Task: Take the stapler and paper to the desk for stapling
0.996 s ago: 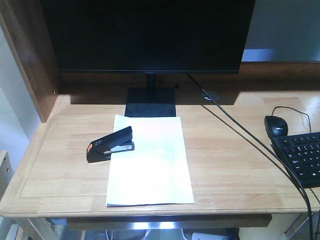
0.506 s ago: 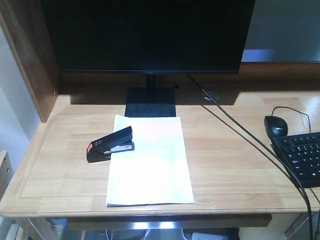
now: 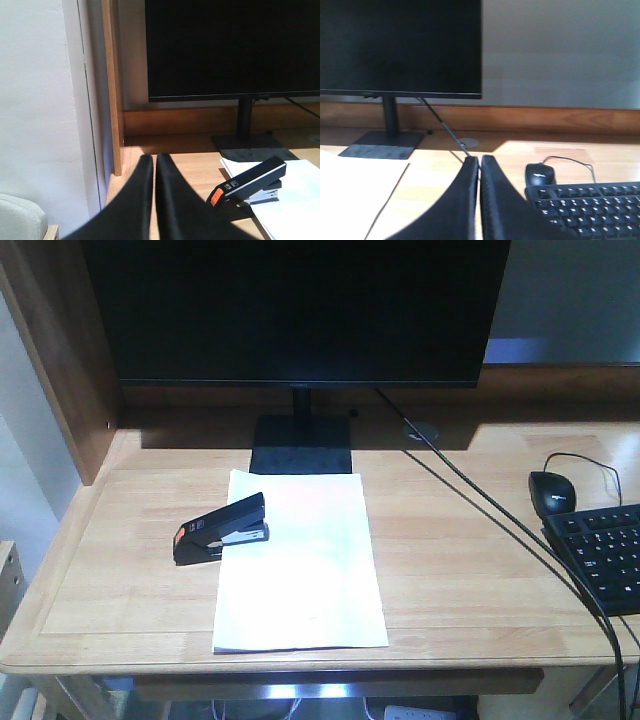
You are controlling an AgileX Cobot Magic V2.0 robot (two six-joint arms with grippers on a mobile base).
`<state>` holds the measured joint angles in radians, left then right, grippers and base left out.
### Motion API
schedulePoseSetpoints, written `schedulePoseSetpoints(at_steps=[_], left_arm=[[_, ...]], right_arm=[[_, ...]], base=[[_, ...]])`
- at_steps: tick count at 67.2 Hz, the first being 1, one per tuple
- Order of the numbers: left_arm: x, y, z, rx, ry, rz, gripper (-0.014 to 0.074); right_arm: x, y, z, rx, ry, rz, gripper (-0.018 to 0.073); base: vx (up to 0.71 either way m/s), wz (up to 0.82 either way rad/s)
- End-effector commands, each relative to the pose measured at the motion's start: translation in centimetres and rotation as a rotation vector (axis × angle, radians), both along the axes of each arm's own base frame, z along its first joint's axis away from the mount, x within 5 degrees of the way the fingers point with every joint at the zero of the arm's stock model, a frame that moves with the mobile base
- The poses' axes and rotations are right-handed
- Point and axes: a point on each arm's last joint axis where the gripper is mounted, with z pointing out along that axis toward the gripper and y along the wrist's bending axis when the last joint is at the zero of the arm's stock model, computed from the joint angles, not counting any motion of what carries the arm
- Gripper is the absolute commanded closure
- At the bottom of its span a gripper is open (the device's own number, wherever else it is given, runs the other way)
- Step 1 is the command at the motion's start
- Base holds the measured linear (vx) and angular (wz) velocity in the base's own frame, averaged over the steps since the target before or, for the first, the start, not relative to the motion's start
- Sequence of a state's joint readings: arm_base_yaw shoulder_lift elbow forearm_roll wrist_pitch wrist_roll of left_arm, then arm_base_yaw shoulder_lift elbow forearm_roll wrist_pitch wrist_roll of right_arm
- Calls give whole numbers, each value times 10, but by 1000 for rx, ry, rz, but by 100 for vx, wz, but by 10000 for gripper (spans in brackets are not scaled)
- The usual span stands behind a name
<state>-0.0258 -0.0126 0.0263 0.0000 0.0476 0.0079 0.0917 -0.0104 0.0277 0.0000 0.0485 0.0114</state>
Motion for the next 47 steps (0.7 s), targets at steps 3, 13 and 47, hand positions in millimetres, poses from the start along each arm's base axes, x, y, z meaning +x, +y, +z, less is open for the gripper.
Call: schedulePoseSetpoints(at_steps=[3, 13, 47], left_arm=[[-1, 0, 3, -15, -77, -2, 603], [-1, 0, 3, -15, -77, -2, 603], [-1, 0, 3, -15, -77, -2, 603]], right_arm=[[0, 0, 0, -14, -70, 5, 568], [0, 0, 1, -14, -75, 5, 568], [0, 0, 1, -13, -82, 5, 568]], base=[[0, 0], [0, 0], [0, 0]])
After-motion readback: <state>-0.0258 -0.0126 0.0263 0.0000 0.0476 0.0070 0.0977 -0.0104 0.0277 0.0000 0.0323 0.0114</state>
